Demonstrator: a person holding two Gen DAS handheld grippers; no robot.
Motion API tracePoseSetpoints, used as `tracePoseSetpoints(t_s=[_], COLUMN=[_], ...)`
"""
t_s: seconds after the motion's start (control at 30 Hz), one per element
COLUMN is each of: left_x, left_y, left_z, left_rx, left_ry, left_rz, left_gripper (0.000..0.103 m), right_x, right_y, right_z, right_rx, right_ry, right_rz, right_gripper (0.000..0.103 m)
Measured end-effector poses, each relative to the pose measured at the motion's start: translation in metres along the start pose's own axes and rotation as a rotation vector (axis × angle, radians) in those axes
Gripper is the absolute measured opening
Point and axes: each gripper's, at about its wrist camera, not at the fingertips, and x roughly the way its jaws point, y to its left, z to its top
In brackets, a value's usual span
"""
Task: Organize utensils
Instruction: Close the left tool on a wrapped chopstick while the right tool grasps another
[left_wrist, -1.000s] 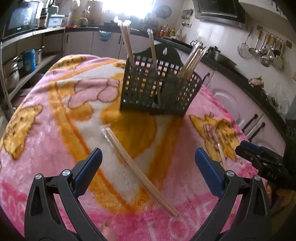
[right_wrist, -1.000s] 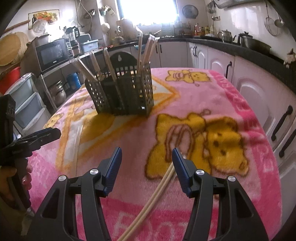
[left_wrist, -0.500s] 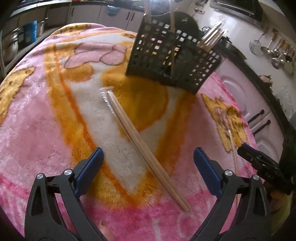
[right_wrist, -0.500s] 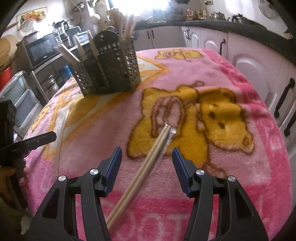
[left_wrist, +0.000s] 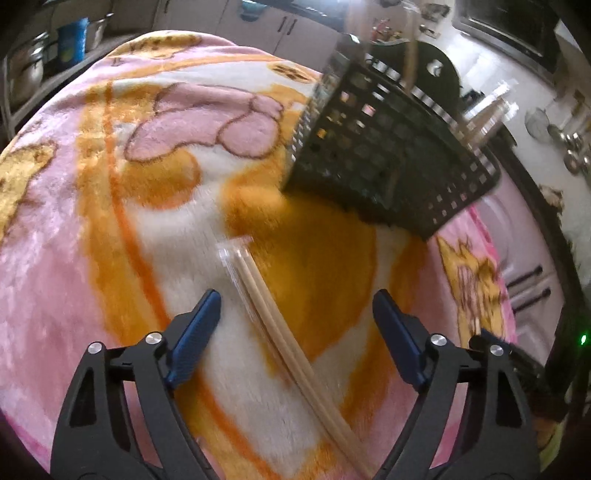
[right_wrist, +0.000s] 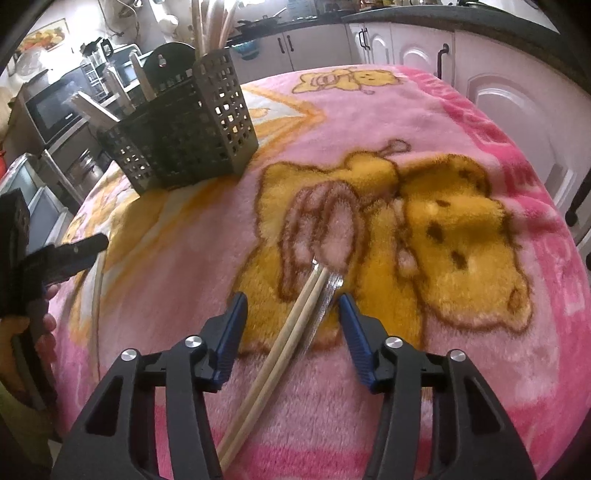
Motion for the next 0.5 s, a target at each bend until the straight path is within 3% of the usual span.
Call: tracePoseSetpoints(t_s=[0.3,0.43,0.5], left_x=[0.012,0.013,0.011], left_y=[0.003,0.004,0.010], left_z=[0.022,0.024,0.025], left_rx=[-0.004,0.019,0.010], left_ry=[0.034,0.040,0.042], left_rz=[0.106,0.182,0.185], left_gripper=[0.048,0.020,0.015], right_x=[0.012,0.015,0.016], right_y=[-0.001,0.000,0.002], right_z=[0.018,0.022,0.025], right_rx=[-0.010,-0.012,-0.016], right_ry=[0.031,0.028,0.028], right_rz=[-0.014,0.005,0.012], right_gripper=[0.021,0.015,0.011])
